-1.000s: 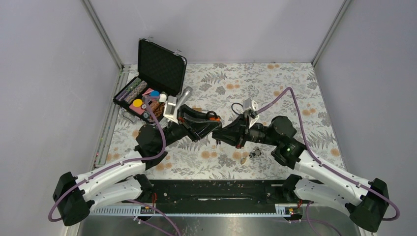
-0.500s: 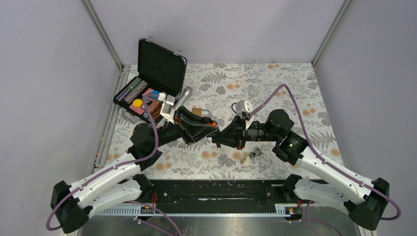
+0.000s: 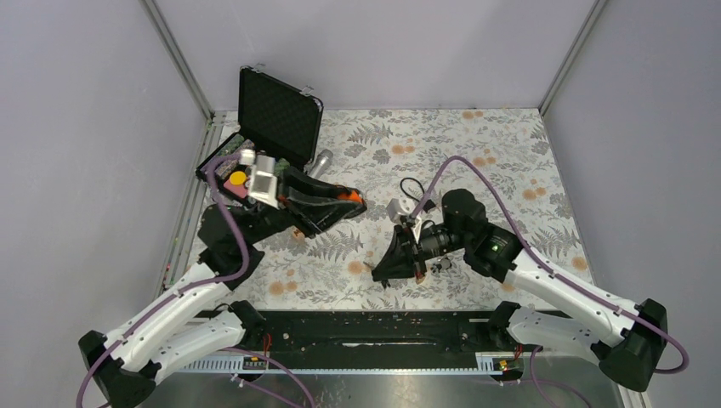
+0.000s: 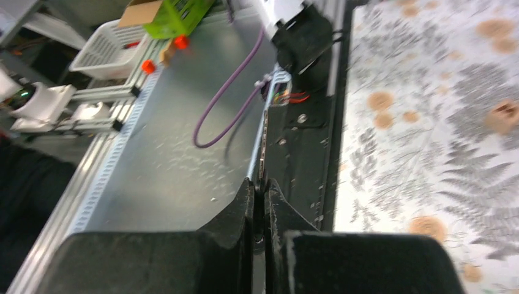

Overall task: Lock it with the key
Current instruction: Place the lock at the center of the board, then place the key at the center of the board.

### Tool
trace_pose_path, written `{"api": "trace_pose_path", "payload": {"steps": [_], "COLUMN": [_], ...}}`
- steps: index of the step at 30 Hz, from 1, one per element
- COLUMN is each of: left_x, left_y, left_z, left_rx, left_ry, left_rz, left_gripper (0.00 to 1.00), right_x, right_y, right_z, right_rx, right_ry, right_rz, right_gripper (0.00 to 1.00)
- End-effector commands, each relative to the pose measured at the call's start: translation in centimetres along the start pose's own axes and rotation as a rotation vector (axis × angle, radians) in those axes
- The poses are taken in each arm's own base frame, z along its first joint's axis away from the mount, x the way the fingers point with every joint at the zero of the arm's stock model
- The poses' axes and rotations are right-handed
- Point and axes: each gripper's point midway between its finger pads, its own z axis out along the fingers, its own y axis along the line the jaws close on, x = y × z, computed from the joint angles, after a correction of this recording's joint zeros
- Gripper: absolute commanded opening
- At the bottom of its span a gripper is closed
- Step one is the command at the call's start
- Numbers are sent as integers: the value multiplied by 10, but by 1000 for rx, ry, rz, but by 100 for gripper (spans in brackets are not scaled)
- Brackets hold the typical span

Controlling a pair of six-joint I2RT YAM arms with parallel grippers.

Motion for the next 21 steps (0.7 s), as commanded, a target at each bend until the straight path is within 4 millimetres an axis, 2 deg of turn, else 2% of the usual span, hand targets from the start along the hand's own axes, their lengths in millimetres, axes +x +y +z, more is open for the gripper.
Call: {"api": "trace_pose_path", "payload": {"steps": [1, 4, 6, 8, 10, 13, 16, 19, 21], "left_x": [-70, -70, -65, -52, -33, 15, 64, 115, 144], "left_y": [-30, -25, -11, 18, 55, 108, 140, 150, 150], "left_z": [2, 2, 1, -3, -14, -40, -65, -83, -91], "left_rx": [67, 40, -34, -177, -363, -640, -813, -854, -849], "left_ry": [-201, -193, -168, -130, -74, 67, 194, 309, 370], "left_rz": [177, 178, 174, 150, 111, 17, -69, -161, -224], "left_gripper": [0, 0, 0, 0, 0, 0, 0, 0, 0], "right_x": [17, 13, 10, 2, -2, -4, 0, 16, 35], "right_y": [27, 11, -6, -29, -52, -84, -119, -149, -168], "right_z": [-3, -2, -2, -3, -7, -12, -15, -12, -6], "right_rx": [-154, -53, 55, 194, 330, 499, 651, 752, 795], "right_ry": [72, 57, 33, -19, -65, -139, -230, -281, -289], "right_rz": [46, 39, 42, 54, 99, 178, 294, 425, 513], "right_gripper": [0, 0, 0, 3, 5, 6, 6, 4, 2]}}
